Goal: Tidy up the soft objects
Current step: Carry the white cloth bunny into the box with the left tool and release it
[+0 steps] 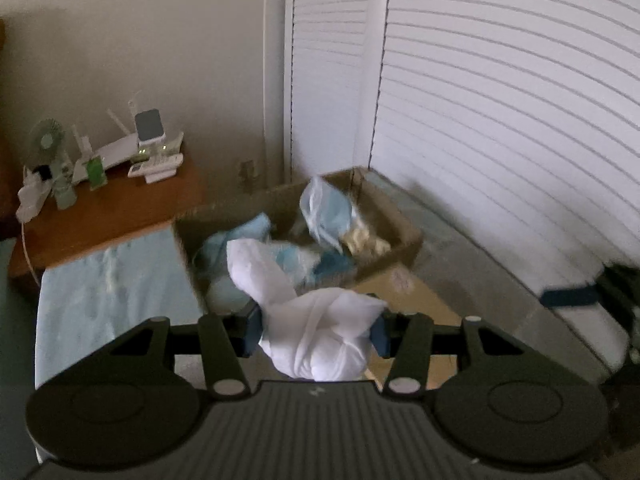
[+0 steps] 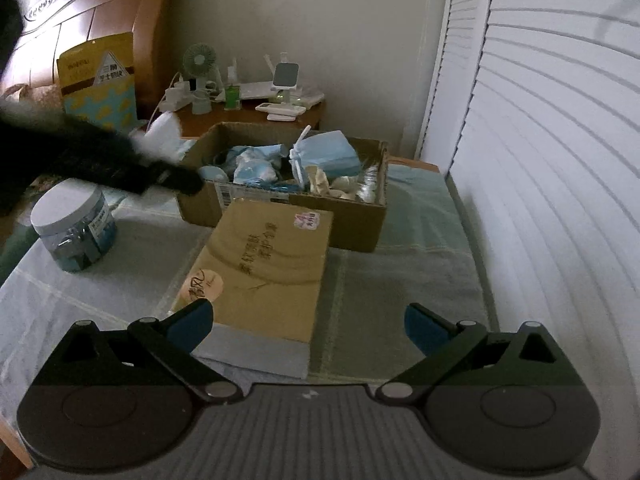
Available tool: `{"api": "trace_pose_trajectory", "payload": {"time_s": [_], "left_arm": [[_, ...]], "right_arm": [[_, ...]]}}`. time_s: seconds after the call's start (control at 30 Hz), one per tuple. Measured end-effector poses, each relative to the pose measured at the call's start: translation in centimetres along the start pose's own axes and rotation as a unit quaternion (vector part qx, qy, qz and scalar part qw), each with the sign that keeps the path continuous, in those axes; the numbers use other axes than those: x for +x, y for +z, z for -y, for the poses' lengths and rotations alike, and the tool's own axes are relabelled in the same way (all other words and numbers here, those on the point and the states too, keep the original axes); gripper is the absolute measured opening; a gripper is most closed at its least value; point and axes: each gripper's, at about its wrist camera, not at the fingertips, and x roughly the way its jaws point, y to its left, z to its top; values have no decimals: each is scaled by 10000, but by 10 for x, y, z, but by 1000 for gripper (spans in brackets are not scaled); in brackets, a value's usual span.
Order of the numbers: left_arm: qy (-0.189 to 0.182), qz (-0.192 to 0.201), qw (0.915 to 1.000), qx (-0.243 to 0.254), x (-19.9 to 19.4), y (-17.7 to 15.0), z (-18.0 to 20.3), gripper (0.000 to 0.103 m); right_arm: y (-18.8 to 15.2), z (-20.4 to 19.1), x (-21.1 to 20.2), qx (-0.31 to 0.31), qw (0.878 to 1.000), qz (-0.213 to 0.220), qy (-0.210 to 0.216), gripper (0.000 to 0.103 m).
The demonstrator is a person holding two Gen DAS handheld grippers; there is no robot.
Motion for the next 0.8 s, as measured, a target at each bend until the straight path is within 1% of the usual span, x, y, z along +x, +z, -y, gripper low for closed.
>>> {"api": "trace_pose_trajectory", "payload": {"time_s": [0.13,0.37,0.4,0.47,0.5,0.53,0.6,0.7,0.8], "left_arm": [[32,70,9999,92,21,23,-6,52],[386,14,9993,-18,60,48,-30,52],[382,-20,9993,-44,65,49,-32,54],[387,-100,9992,-75,72,51,-37,74],[469,-70,9988,-83,73,51,-38,91],[576,28,9983,-80,72,50,-38,98],[667,207,9975,-49,69,49,-39,99],[599,226,9979,-104,61,48,-40,100],[708,224,9972,-80,52,45,-39,100]], "right_arm": [[0,8,-5,106,9999,82,-14,103],[0,16,-7,161,9998,105,-71,103],[-1,16,-7,167,9998,101,-70,103],[-1,17,-8,180,9998,98,-80,103],[-1,18,-8,186,9998,94,-80,103],[-1,18,-8,189,9998,95,-69,103],[0,19,-9,196,9997,109,-52,103],[0,20,-8,217,9997,111,-53,103],[1,20,-10,249,9996,119,-43,103]]}}
